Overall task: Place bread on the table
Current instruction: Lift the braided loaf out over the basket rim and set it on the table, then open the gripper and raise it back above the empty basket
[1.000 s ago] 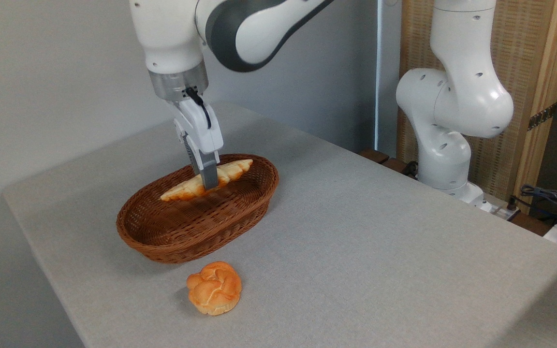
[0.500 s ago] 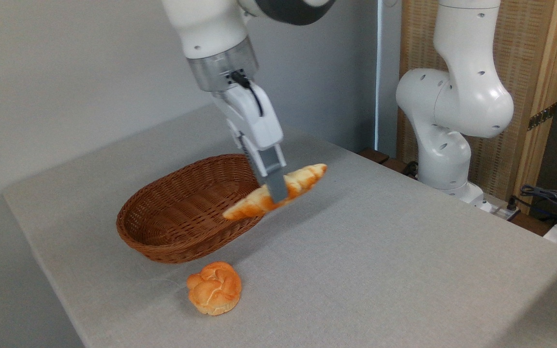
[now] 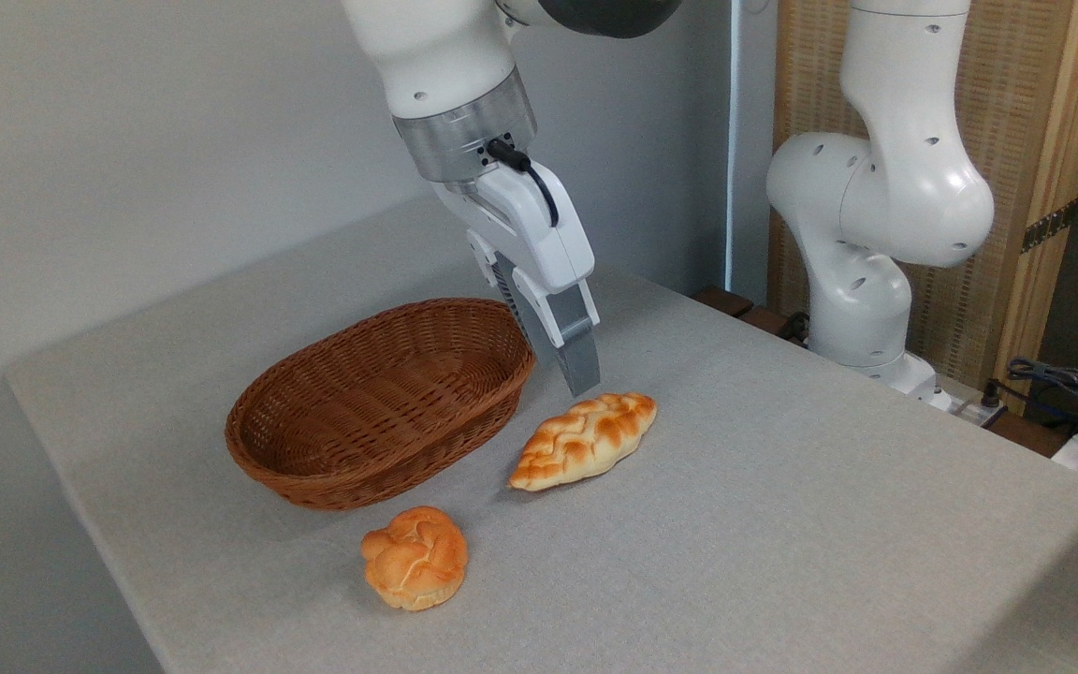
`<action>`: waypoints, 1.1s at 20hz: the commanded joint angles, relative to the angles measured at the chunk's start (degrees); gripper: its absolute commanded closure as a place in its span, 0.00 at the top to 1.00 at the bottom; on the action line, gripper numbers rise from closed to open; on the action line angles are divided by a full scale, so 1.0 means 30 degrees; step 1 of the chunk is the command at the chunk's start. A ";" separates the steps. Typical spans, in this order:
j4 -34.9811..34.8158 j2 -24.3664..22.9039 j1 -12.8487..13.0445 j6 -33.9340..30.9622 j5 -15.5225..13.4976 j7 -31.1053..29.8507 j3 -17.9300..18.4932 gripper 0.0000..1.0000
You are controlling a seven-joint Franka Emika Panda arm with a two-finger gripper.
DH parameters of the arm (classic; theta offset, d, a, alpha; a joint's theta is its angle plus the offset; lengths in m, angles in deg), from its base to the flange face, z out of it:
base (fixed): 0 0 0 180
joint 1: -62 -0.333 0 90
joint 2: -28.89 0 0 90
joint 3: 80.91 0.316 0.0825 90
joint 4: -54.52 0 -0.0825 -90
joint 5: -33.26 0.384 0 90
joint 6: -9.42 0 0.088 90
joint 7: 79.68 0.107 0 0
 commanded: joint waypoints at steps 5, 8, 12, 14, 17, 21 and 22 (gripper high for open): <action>0.1942 0.0232 0.0167 -0.0043 -0.0452 -0.0691 0.0047 1.00; 0.3287 0.1051 0.0167 0.0015 -0.0748 -0.3122 -0.0275 1.00; 0.4025 0.1522 0.0138 0.2584 -0.1448 -0.4763 -0.0540 1.00; 0.3995 0.1552 0.0138 0.3207 -0.1745 -0.5382 -0.0540 1.00; 0.4025 0.1581 0.0109 0.3180 -0.1774 -0.5354 -0.0540 1.00; 0.4519 0.1872 0.0108 0.2917 -0.2123 -0.5412 -0.0511 1.00; 0.4900 0.2106 0.0079 0.2452 -0.2532 -0.5413 -0.0482 1.00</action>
